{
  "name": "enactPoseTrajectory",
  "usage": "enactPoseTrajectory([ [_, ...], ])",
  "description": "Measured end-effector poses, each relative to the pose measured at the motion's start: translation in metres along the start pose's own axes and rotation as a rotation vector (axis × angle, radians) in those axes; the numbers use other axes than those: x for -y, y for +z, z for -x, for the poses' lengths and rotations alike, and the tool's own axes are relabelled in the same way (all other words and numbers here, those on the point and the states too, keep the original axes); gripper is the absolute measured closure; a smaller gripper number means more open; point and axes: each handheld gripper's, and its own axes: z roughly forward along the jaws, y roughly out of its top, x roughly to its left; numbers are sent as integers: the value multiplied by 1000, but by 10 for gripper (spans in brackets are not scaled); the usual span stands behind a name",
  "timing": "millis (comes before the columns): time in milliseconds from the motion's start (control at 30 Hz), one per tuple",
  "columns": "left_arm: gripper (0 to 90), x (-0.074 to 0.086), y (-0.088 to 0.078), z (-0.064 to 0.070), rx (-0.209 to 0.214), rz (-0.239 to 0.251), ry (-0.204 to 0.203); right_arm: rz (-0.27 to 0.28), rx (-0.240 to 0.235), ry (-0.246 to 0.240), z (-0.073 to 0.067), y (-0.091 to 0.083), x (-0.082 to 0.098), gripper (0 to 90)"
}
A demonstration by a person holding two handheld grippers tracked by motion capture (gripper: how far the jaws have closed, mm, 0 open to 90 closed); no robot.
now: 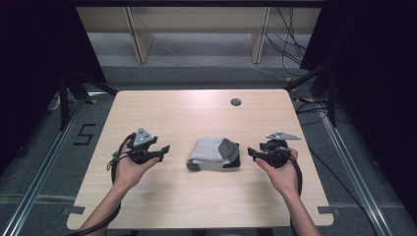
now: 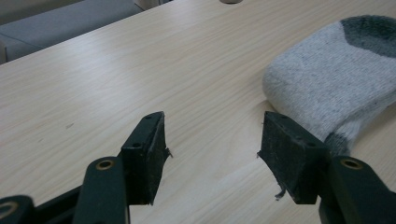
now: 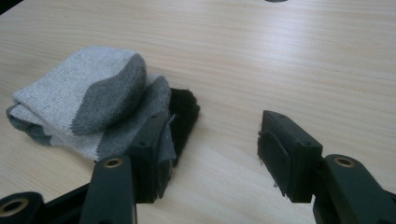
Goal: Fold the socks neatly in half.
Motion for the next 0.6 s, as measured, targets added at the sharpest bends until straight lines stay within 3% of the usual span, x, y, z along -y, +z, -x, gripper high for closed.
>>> enactPoseTrajectory([
  [67, 391, 3, -4, -4, -7, -8, 0, -3, 5, -1, 1, -2, 1, 439],
  [200, 388, 16, -17, -17, -38, 17, -51, 2, 18, -7, 8, -9, 6, 431],
  [233, 388, 20, -20, -19, -44, 17, -61, 1, 25, 26, 7, -11, 7, 431],
  [267, 387, 23, -22, -22, -55, 17, -69, 4, 24, -7, 11, -12, 8, 430],
  [367, 387, 34, -29, -29, -75, 12, -86, 2, 55, -13, 15, -16, 12, 429],
  [433, 386, 42, -34, -34, -88, 9, -99, 3, 47, 15, 16, -18, 15, 427],
  [500, 385, 49, -38, -38, -99, 6, -112, 0, 67, -6, 20, -22, 18, 426],
  [567, 384, 55, -42, -41, -108, 10, -128, 2, 68, 14, 22, -23, 22, 423],
  [600, 383, 59, -45, -44, -119, 12, -139, -1, 81, -6, 24, -24, 23, 422],
])
